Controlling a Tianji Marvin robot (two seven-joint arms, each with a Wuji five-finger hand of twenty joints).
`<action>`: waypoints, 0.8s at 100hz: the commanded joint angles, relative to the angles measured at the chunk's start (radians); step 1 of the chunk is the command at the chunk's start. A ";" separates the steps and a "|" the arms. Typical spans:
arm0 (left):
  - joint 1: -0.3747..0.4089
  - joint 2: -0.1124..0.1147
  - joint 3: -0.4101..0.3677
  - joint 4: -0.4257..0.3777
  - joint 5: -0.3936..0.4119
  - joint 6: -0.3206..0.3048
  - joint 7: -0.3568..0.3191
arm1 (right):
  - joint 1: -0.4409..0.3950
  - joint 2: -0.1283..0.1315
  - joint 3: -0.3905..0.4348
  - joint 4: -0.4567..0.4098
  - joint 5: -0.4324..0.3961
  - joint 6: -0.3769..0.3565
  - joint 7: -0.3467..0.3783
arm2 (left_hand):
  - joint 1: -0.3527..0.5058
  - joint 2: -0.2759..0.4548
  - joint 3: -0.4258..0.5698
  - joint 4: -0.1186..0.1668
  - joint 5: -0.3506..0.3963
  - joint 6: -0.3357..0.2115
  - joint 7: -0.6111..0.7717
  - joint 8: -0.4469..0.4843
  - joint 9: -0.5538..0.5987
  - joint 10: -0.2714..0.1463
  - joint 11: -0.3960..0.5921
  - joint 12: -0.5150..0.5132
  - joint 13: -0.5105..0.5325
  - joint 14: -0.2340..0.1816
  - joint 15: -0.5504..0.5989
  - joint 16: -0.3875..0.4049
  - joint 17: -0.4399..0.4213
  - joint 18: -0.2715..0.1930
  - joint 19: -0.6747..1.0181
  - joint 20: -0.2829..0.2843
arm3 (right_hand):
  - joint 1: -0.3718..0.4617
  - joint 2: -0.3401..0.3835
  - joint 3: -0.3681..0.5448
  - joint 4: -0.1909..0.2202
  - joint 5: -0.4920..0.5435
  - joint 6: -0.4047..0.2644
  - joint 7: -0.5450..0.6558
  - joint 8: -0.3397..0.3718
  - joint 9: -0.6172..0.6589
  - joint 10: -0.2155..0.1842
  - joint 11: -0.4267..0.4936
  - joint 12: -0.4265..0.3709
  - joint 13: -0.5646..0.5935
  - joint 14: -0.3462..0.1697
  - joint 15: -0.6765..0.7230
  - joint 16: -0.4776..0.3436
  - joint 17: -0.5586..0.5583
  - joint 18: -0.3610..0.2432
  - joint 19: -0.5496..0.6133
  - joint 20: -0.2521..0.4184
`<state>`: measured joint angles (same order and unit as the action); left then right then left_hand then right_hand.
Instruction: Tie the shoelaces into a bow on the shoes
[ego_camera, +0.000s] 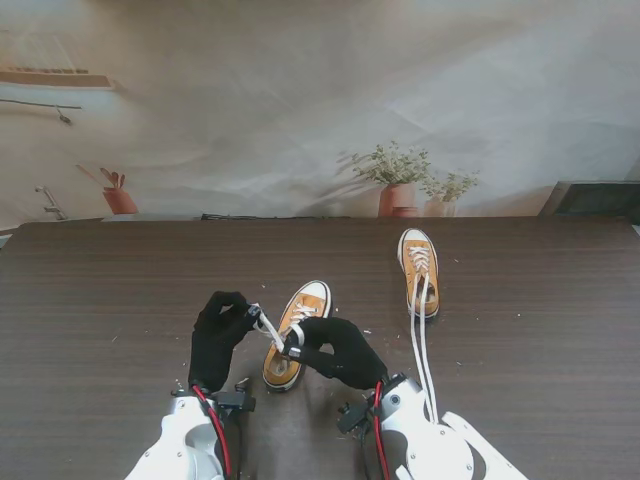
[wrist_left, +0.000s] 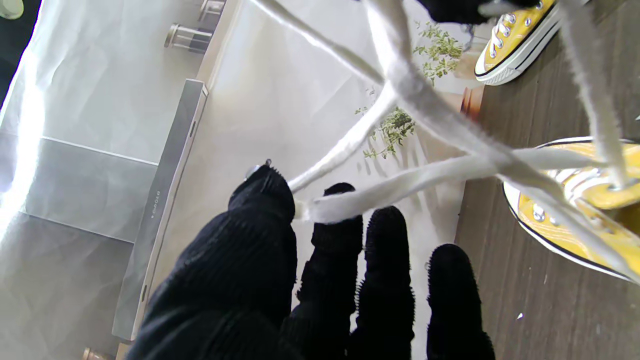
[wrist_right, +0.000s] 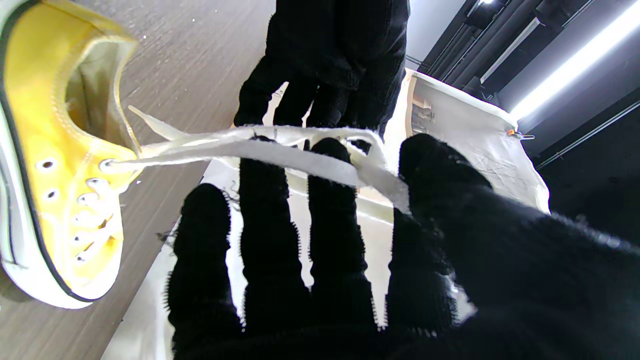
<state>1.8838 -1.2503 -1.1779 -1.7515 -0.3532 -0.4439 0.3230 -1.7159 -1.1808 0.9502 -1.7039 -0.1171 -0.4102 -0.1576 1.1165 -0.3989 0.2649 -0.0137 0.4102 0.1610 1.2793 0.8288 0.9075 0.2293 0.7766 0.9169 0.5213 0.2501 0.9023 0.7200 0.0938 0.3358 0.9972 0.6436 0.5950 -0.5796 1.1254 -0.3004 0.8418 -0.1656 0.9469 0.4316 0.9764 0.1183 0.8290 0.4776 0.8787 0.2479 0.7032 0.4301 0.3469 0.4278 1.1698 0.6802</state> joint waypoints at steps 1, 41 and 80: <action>-0.003 -0.003 -0.003 0.001 0.017 -0.008 -0.008 | -0.006 0.005 0.000 -0.008 0.006 -0.001 0.017 | 0.007 -0.069 0.057 -0.015 0.011 -0.071 0.002 -0.001 0.041 -0.053 -0.095 0.042 0.032 -0.016 -0.029 -0.020 0.001 -0.053 0.042 -0.057 | 0.043 0.004 0.022 0.000 0.076 -0.098 0.090 0.075 0.019 -0.024 0.007 0.010 0.025 -0.010 -0.001 -0.014 0.002 -0.008 0.001 -0.012; -0.006 0.000 -0.011 0.024 0.092 -0.028 0.001 | -0.008 0.005 -0.001 -0.012 0.009 -0.006 0.018 | 0.078 -0.041 0.141 -0.034 0.273 0.063 -1.033 -0.640 0.016 -0.096 -0.181 0.071 0.001 -0.011 -0.087 -0.012 -0.021 -0.062 -0.001 -0.129 | 0.045 0.004 0.020 0.001 0.076 -0.096 0.091 0.074 0.025 -0.024 0.006 0.011 0.029 -0.008 -0.003 -0.014 0.006 -0.007 0.002 -0.013; 0.001 -0.012 -0.027 0.025 0.160 0.036 0.067 | -0.014 0.001 -0.002 -0.009 0.003 -0.023 -0.001 | 0.027 -0.005 0.096 -0.041 0.329 -0.225 -0.293 -0.459 0.116 -0.125 -0.188 0.066 0.088 -0.016 -0.066 -0.071 0.062 -0.025 0.016 -0.122 | 0.042 -0.002 0.025 0.000 0.079 -0.091 0.091 0.071 0.041 -0.025 0.008 0.010 0.042 -0.009 -0.002 -0.014 0.018 -0.007 0.003 -0.015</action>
<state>1.8780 -1.2557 -1.1977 -1.7186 -0.1919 -0.4135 0.3992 -1.7237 -1.1796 0.9491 -1.7100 -0.1135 -0.4281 -0.1615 1.1477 -0.4236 0.3670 -0.0447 0.7590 0.1371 0.8754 0.3225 1.0000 0.1570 0.5601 0.9721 0.5740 0.2532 0.8118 0.6812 0.1456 0.3356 0.9923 0.5195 0.5950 -0.5796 1.1253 -0.3004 0.8418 -0.1656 0.9469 0.4316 0.9825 0.1186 0.8289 0.4774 0.8940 0.2479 0.7027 0.4298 0.3618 0.4278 1.1698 0.6765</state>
